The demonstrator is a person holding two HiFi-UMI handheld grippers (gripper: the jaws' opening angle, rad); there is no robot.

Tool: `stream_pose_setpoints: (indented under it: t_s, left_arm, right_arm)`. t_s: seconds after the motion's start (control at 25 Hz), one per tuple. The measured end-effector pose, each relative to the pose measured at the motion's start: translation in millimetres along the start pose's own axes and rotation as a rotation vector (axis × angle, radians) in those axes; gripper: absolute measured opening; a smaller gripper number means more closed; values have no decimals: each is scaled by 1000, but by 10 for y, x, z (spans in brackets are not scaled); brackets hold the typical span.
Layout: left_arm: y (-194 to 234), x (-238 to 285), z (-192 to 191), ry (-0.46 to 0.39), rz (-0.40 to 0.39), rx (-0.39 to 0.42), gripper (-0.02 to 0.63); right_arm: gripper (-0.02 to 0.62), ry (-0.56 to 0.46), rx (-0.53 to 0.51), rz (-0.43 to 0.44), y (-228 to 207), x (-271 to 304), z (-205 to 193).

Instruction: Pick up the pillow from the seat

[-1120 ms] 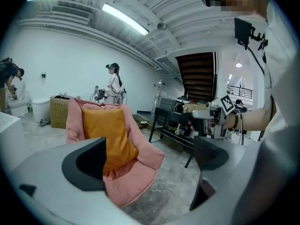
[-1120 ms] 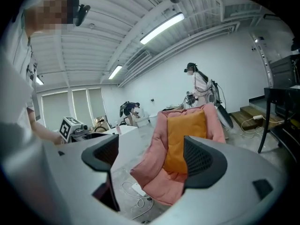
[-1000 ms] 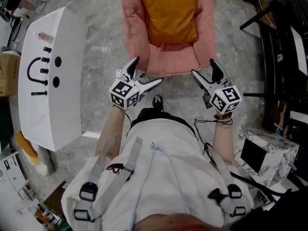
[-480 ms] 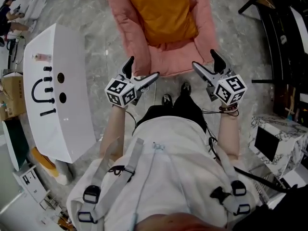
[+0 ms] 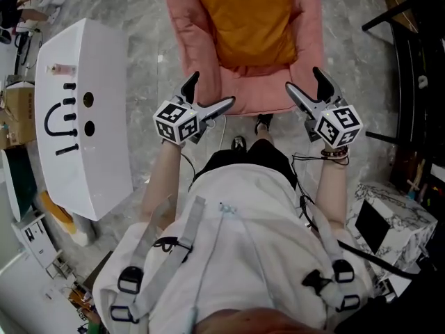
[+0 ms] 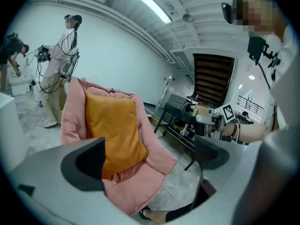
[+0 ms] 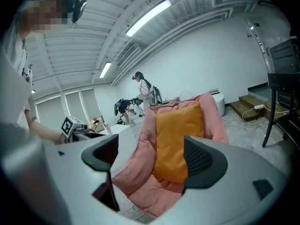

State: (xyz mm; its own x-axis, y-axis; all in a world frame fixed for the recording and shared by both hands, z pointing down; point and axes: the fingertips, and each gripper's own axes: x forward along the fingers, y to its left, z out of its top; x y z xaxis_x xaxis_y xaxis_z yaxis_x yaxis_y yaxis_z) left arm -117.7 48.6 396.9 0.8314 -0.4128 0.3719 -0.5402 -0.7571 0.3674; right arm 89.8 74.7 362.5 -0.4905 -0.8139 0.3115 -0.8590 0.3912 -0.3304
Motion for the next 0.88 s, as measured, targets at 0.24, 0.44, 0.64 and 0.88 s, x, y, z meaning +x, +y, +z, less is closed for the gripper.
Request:
stream_pose_setpoints:
  t_s: [0.24,0.44,0.64,0.88]
  left_arm:
    - [398,445,214,-7,75,-79,578]
    - [862,786,248,-14,155,-209,579]
    - [1202,1008,215,13,214,-255,581]
    - [1498,1195,111,69,225,-275,582]
  right_arm:
    - [416,55,24,39,-599,385,204]
    - [416,97,59,79,-1150,699,268]
    - [416,163,86,111,-1546,992,221]
    - [416,224,79,128,-1787,1356,153]
